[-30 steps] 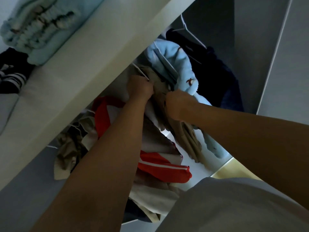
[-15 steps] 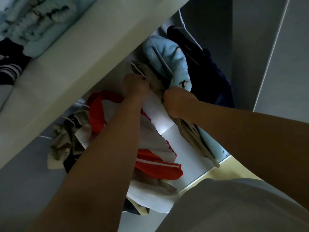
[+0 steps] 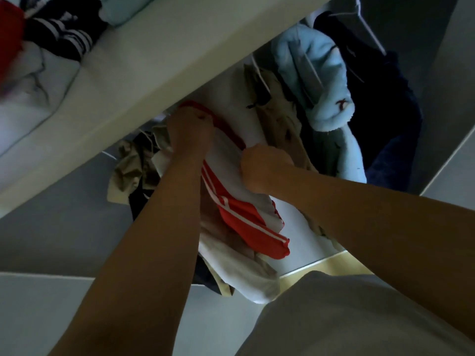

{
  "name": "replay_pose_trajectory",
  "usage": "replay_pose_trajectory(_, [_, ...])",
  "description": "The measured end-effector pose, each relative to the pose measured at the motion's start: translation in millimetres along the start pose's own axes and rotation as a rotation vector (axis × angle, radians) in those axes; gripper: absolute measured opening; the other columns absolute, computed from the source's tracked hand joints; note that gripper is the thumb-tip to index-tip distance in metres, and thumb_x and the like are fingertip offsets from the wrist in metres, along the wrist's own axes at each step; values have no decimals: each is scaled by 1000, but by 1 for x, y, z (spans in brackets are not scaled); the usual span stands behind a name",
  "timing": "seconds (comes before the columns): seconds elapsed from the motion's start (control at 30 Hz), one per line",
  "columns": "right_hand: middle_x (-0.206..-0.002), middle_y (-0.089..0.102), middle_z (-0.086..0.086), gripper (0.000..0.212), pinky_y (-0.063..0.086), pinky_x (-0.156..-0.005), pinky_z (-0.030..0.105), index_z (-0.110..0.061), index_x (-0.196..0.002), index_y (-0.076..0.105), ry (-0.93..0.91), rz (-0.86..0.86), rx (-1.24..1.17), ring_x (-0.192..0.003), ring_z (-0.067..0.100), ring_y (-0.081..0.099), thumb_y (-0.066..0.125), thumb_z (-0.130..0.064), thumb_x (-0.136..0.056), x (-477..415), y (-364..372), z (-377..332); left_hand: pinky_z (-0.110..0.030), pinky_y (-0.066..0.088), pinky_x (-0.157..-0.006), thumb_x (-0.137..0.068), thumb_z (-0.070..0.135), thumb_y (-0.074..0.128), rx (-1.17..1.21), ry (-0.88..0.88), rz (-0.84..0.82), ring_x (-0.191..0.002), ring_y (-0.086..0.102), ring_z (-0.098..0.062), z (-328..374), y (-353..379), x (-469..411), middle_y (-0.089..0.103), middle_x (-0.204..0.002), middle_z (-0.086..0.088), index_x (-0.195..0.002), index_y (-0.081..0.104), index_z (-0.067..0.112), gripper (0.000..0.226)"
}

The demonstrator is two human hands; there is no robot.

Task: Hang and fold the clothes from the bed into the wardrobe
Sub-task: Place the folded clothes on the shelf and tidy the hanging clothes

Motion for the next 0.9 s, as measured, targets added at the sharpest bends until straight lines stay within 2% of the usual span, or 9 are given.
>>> replay_pose_trajectory(0.07, [-90, 54, 1, 30, 43, -73, 34, -9, -113, 60, -29, 20, 1, -96, 24, 60, 43, -32, -103, -4, 11, -23, -15, 37, -61, -94, 17, 56, -10, -22, 32, -71, 57, -11, -20, -13, -2, 63, -79, 0, -86, 72, 9, 19])
replay_pose_trajectory(0.13, [-84, 52, 2, 38, 41, -76, 33, -9, -113, 61, -47, 46, -26, -99, 24, 60, 42, -41, -103, -11, 18, -39, -16, 31, -57, -95, 17, 55, -43, -24, 36, -60, 44, -4, -38, -22, -3, 50, -69, 4, -84, 63, 12, 15])
replay_pose_trajectory(0.27, [-95, 63, 7, 48, 34, -69, 32, -10, -111, 63, -117, 167, 24, -98, 27, 63, 42, -52, -100, -16, 30, -73, -23, 37, -64, -92, 31, 61, -67, 1, -4, -72, 56, -15, -60, -27, -5, 60, -76, -5, -85, 67, 5, 28])
replay_pose_trajectory(0.37, [-109, 65, 11, 27, 35, -66, 32, -11, -109, 62, -103, 141, 63, -97, 28, 63, 50, -33, -99, -24, 44, -83, -26, 49, -65, -93, 33, 64, 7, 1, -164, -73, 66, -25, -70, -7, -5, 69, -79, -14, -85, 67, -4, 38])
replay_pose_trajectory(0.47, [-112, 65, 14, 15, 38, -68, 31, -11, -101, 63, -58, 73, 85, -102, 31, 63, 49, -13, -96, -29, 58, -80, -44, 58, -82, -87, 24, 72, 120, -27, -230, -83, 71, -34, -80, 13, -6, 71, -86, -22, -81, 69, -9, 34])
replay_pose_trajectory(0.53, [-115, 64, 16, 22, 40, -72, 31, -7, -111, 62, -24, 47, 83, -107, 32, 62, 46, -10, -98, -31, 61, -72, -48, 55, -90, -85, 24, 74, 125, -61, -252, -93, 70, -35, -85, 27, -8, 72, -93, -21, -88, 70, -6, 30])
replay_pose_trajectory(0.67, [-108, 65, 14, 16, 38, -65, 32, -7, -106, 64, 102, 8, 23, -100, 31, 64, 54, -12, -94, -35, 55, -53, -43, 59, -85, -88, 25, 72, 168, -95, -273, -93, 70, -32, -76, 45, -15, 72, -100, -18, -98, 72, -2, 29])
replay_pose_trajectory(0.77, [-117, 62, 14, 26, 36, -72, 29, -5, -117, 63, 163, -33, -25, -106, 29, 62, 64, -10, -91, -33, 54, -40, -41, 58, -88, -89, 29, 71, 135, -87, -285, -99, 70, -29, -62, 55, -18, 71, -109, -16, -112, 69, -1, 37])
replay_pose_trajectory(0.9, [-107, 65, 15, 18, 48, -69, 34, -5, -108, 64, 170, 71, 23, -95, 30, 66, 54, -8, -94, -28, 35, -27, -40, 58, -88, -89, 27, 72, 186, -107, -303, -101, 70, -29, -44, 66, -20, 70, -113, -16, -118, 67, -1, 40])
Point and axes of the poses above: each hand's wrist, its own x-axis away from the middle knuckle, its own y-axis out of the palm, z = x × y, the point moved 9 cm from there along -x, towards the middle knuckle
